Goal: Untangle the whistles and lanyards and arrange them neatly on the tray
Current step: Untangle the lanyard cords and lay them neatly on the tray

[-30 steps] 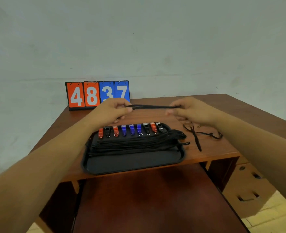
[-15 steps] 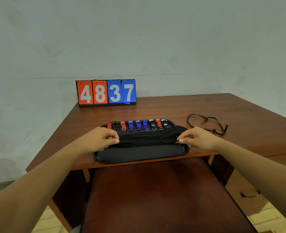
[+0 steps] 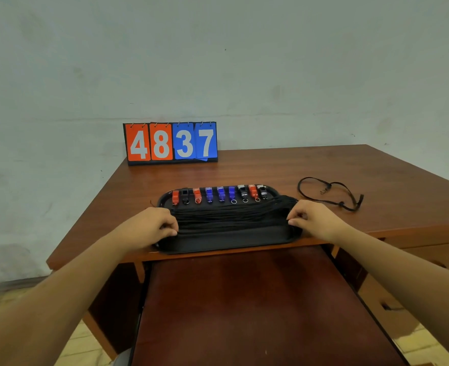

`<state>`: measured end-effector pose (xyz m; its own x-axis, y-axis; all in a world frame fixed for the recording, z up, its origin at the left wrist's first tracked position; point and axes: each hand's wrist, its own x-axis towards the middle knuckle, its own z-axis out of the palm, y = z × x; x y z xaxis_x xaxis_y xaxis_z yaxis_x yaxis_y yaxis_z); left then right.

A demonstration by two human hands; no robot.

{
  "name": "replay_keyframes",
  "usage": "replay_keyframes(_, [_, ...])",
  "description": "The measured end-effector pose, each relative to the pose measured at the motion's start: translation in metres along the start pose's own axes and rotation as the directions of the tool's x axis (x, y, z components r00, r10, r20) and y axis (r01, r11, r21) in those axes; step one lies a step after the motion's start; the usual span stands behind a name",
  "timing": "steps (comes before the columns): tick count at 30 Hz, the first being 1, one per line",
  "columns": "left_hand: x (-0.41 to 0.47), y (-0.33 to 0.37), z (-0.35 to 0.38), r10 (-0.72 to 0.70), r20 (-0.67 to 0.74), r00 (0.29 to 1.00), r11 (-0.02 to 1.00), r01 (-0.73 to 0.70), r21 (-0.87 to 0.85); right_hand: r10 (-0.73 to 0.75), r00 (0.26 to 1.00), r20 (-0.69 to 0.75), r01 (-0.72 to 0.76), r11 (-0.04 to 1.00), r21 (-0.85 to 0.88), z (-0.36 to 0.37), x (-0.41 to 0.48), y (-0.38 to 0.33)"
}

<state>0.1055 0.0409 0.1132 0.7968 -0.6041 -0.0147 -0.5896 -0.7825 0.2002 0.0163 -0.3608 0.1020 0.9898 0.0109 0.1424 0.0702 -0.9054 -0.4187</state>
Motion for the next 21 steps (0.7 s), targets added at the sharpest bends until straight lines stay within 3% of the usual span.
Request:
replay_keyframes(5, [0.004,-0.003,0.001,-0.013,-0.029,0.999,0.999,0.014,0.035,-0.027,1.0,-0.007,0.027,0.995,-0.094,0.005,0.005,0.002])
replay_keyframes(14, [0.006,-0.011,0.001,0.013,-0.061,0.998,0.993,-0.006,0.119,-0.003,0.999,-0.051,-0.001,0.997,-0.073,0.011,0.007,0.0])
replay_keyframes(21, [0.014,0.009,-0.007,0.027,-0.242,0.97,1.0,-0.028,0.002,0.049,0.99,-0.132,-0.043,0.998,0.053,-0.003,0.002,0.0])
